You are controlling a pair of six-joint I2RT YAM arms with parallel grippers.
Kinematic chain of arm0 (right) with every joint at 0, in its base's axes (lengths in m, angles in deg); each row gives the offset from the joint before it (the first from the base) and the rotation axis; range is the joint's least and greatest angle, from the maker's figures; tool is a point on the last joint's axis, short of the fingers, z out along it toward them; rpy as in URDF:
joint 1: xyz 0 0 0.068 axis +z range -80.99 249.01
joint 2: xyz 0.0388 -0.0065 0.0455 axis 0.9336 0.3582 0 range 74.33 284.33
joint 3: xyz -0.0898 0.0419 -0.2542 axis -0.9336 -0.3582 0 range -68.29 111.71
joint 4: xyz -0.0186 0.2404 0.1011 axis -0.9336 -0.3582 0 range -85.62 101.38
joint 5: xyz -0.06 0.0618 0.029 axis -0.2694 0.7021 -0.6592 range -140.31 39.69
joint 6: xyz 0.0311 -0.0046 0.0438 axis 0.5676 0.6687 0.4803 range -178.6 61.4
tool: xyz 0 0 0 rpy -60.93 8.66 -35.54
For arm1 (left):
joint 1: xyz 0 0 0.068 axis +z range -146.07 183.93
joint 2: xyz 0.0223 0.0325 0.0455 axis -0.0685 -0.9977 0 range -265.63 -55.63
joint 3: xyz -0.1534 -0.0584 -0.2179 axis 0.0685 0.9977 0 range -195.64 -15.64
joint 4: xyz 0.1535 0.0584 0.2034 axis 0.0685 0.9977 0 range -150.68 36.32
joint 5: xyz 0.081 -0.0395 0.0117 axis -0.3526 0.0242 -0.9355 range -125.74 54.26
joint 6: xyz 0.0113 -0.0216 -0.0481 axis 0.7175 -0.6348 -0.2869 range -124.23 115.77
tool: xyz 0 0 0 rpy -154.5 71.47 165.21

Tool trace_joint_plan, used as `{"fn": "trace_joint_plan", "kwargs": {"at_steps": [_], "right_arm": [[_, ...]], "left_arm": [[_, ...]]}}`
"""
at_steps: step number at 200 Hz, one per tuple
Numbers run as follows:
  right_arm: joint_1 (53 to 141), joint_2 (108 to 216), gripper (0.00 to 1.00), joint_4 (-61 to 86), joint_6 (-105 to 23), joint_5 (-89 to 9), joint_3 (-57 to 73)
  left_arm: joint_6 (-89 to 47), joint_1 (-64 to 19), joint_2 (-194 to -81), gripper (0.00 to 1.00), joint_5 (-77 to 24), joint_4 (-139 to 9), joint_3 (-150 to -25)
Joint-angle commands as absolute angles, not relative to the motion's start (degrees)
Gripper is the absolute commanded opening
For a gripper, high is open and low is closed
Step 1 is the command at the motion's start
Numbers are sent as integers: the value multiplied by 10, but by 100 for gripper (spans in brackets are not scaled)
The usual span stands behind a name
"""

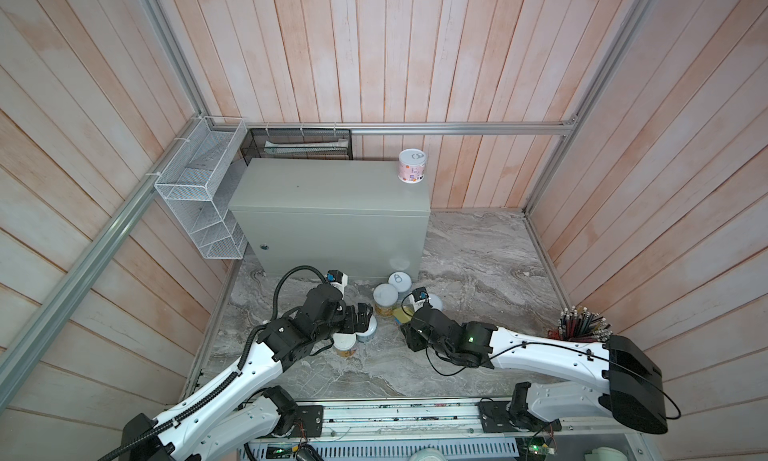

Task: Place and organize the canned foods onto the counter

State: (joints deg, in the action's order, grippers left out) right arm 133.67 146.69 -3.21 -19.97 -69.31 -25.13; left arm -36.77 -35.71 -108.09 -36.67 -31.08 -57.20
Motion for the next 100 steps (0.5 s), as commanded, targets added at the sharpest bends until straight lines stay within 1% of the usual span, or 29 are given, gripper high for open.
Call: {"fn": "trace_joint_plan", "kwargs": {"at_steps": [1,69,100], "right_arm": [[1335,1438,28,-30,-193,-709,-249],[1334,1367,28,-83,-207,-749,-213],[1332,1327,28,-107,-209,-754,-165]], "left_arm": [[-358,-354,-1081,100,-384,-326,-564],[-356,-352,-1072,100,-391,-330,-556],[-353,-351,-1070,100,-396,-323,-559]]}}
